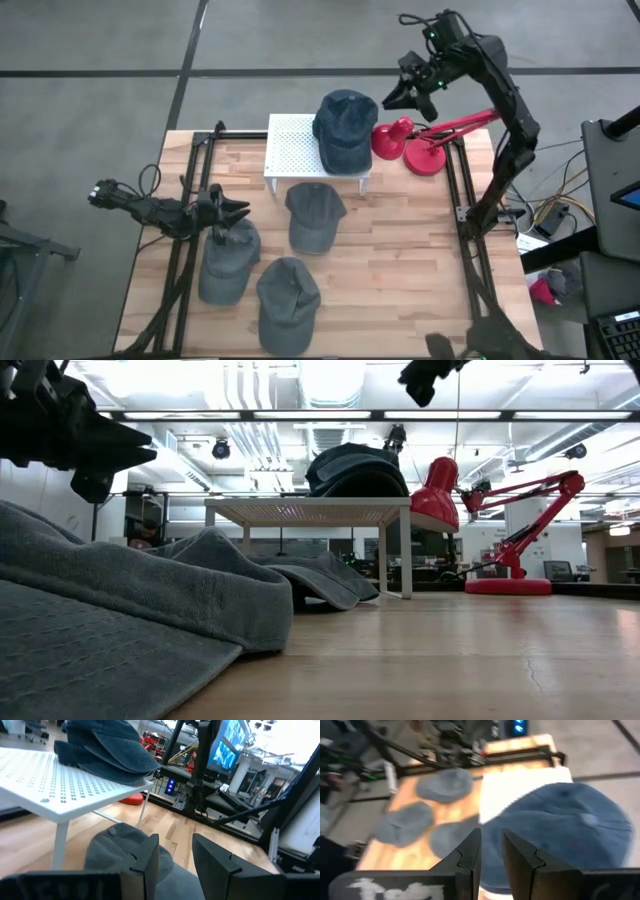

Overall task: Pick & Place hat
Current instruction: Put the middle left gray cap on the shelf

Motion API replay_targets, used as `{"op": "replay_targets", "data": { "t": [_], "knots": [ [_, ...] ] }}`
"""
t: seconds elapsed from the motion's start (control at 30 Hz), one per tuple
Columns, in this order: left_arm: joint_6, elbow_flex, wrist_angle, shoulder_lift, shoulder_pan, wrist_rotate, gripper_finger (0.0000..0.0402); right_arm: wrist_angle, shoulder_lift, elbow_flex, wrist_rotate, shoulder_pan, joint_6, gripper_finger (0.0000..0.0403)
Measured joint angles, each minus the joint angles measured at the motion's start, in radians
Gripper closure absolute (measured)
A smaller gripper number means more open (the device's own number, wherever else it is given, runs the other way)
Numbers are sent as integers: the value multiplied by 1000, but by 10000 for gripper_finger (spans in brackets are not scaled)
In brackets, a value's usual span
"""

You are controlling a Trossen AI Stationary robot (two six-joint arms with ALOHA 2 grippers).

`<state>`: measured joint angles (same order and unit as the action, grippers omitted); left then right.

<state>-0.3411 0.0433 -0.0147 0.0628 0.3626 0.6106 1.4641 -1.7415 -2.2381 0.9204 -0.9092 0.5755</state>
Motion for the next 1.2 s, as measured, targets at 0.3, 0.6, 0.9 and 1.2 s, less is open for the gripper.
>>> {"op": "replay_targets", "data": {
  "t": [0.3,0.6,0.9,1.2],
  "knots": [
    [-29,0,0,0,0,0,280,108,95,79,40,40,54,344],
    [-71,0,0,0,0,0,280,49,261,354,162,69,40,358],
    [-130,1,0,0,0,0,280,-269,488,723,154,124,-251,376],
    [-130,1,0,0,-1,0,280,-573,751,1047,-89,192,-517,376]
  ]
}}
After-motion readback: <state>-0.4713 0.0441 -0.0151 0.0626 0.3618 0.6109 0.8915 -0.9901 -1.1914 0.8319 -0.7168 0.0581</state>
